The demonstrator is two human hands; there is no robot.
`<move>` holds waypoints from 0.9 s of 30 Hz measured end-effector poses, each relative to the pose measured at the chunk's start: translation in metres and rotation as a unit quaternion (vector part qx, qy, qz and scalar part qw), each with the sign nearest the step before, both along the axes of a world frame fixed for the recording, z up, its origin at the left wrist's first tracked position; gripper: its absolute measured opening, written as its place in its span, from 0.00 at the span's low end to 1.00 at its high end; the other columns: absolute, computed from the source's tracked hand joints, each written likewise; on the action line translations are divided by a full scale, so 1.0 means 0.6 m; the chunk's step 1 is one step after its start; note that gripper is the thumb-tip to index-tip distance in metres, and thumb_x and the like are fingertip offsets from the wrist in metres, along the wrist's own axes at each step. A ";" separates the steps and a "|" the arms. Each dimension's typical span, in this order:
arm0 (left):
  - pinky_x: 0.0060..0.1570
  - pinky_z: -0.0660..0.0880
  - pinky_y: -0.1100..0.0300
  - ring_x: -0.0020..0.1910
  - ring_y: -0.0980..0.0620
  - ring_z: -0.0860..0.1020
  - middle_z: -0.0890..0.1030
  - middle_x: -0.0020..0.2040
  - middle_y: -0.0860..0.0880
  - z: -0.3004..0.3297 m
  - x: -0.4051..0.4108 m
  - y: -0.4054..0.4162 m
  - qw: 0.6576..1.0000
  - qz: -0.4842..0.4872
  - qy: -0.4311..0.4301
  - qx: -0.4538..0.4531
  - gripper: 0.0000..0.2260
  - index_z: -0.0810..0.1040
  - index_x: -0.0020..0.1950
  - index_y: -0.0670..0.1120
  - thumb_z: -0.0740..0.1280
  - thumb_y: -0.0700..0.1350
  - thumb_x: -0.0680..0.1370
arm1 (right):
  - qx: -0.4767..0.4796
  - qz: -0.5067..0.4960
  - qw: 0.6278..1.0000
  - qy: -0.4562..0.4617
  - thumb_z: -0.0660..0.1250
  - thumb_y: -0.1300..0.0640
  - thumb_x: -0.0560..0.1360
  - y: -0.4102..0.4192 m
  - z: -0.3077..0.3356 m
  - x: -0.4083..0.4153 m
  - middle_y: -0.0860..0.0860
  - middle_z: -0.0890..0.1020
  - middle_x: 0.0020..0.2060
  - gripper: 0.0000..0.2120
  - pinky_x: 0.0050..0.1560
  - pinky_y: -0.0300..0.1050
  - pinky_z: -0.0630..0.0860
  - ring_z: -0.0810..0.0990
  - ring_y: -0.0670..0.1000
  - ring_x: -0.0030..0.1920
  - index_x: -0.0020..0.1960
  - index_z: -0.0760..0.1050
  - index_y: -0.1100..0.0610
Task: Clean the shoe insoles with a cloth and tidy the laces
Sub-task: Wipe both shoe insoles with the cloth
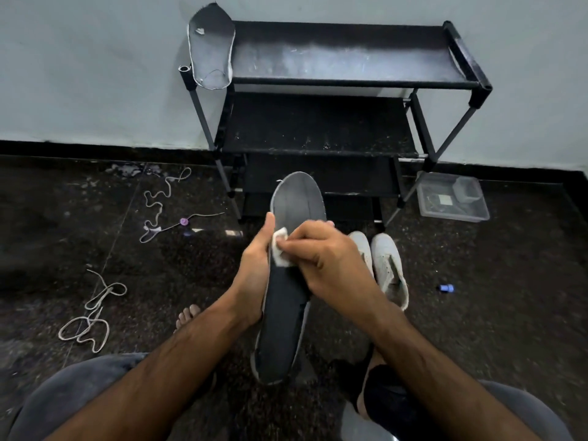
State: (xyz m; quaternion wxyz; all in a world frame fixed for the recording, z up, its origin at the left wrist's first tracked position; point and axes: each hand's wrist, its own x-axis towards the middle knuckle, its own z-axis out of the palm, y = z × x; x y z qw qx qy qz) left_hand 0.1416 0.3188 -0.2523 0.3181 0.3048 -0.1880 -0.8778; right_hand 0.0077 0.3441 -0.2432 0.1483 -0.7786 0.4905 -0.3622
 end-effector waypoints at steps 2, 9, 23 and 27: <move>0.70 0.69 0.51 0.69 0.44 0.75 0.76 0.69 0.39 0.001 0.011 -0.005 1.000 -0.002 0.016 -0.011 0.34 0.75 0.71 0.40 0.50 0.66 0.82 | 0.001 0.042 0.999 0.020 0.71 0.65 0.78 0.001 -0.002 0.006 0.50 0.82 0.43 0.07 0.44 0.51 0.79 0.80 0.52 0.43 0.52 0.86 0.58; 0.36 0.79 0.51 0.33 0.39 0.81 0.82 0.47 0.33 0.005 -0.018 0.026 0.989 -0.100 -0.076 -0.083 0.35 0.82 0.58 0.37 0.49 0.64 0.83 | -0.010 -0.164 0.986 -0.018 0.74 0.63 0.76 -0.032 0.004 -0.061 0.50 0.82 0.43 0.07 0.46 0.56 0.80 0.82 0.52 0.44 0.53 0.86 0.58; 0.29 0.79 0.53 0.29 0.40 0.80 0.81 0.44 0.30 -0.001 -0.020 0.025 0.983 -0.136 -0.066 -0.102 0.38 0.80 0.59 0.36 0.45 0.66 0.82 | -0.015 -0.165 0.986 -0.028 0.73 0.60 0.78 -0.032 0.010 -0.070 0.49 0.80 0.42 0.05 0.45 0.55 0.79 0.81 0.52 0.43 0.52 0.87 0.57; 0.33 0.77 0.49 0.32 0.39 0.79 0.79 0.45 0.31 -0.008 -0.002 0.011 0.992 -0.075 -0.056 -0.084 0.35 0.81 0.59 0.39 0.49 0.67 0.81 | 0.015 -0.011 1.000 -0.013 0.72 0.62 0.78 -0.016 0.002 -0.028 0.49 0.80 0.41 0.06 0.43 0.54 0.78 0.81 0.51 0.42 0.52 0.87 0.57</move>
